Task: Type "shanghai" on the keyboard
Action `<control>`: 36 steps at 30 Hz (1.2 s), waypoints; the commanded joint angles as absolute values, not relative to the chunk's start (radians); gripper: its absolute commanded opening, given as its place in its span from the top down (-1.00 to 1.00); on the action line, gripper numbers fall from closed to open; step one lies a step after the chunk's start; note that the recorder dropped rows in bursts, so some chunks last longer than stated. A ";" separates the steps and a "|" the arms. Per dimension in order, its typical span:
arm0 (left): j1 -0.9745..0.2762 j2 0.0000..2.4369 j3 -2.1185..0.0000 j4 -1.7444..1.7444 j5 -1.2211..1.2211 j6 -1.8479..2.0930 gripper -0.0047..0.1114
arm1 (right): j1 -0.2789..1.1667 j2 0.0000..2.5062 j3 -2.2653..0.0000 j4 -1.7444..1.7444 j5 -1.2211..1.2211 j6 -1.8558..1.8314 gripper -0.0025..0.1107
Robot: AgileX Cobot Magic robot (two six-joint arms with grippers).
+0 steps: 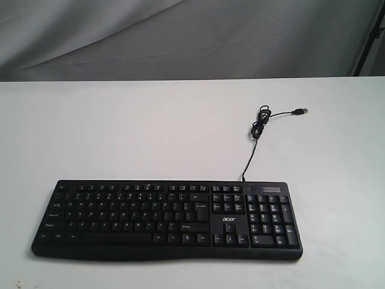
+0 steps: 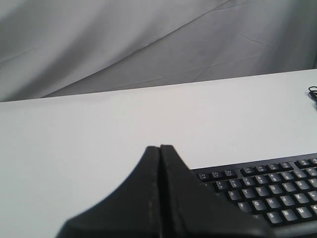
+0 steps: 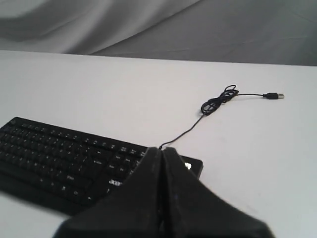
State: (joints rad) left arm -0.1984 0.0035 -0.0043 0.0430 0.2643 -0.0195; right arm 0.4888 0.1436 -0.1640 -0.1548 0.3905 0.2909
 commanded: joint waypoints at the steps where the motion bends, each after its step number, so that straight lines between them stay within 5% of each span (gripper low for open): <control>1: -0.202 0.000 0.000 0.044 0.260 -0.022 0.92 | 0.489 0.427 -0.352 -0.146 0.384 0.292 0.96; 5: -0.202 0.000 0.000 0.044 0.260 -0.022 0.92 | 0.535 0.742 -0.519 -0.150 0.362 0.292 0.96; 12: -0.202 0.000 0.000 0.044 0.260 -0.022 0.92 | 0.849 1.273 -0.835 -0.181 0.264 0.292 0.96; 18: -0.202 0.000 0.000 0.044 0.260 -0.022 0.92 | 0.897 1.573 -1.025 -0.124 0.246 0.292 0.96; 36: -0.202 0.000 0.000 0.044 0.260 -0.022 0.92 | 0.988 1.826 -1.131 -0.041 0.080 0.154 0.96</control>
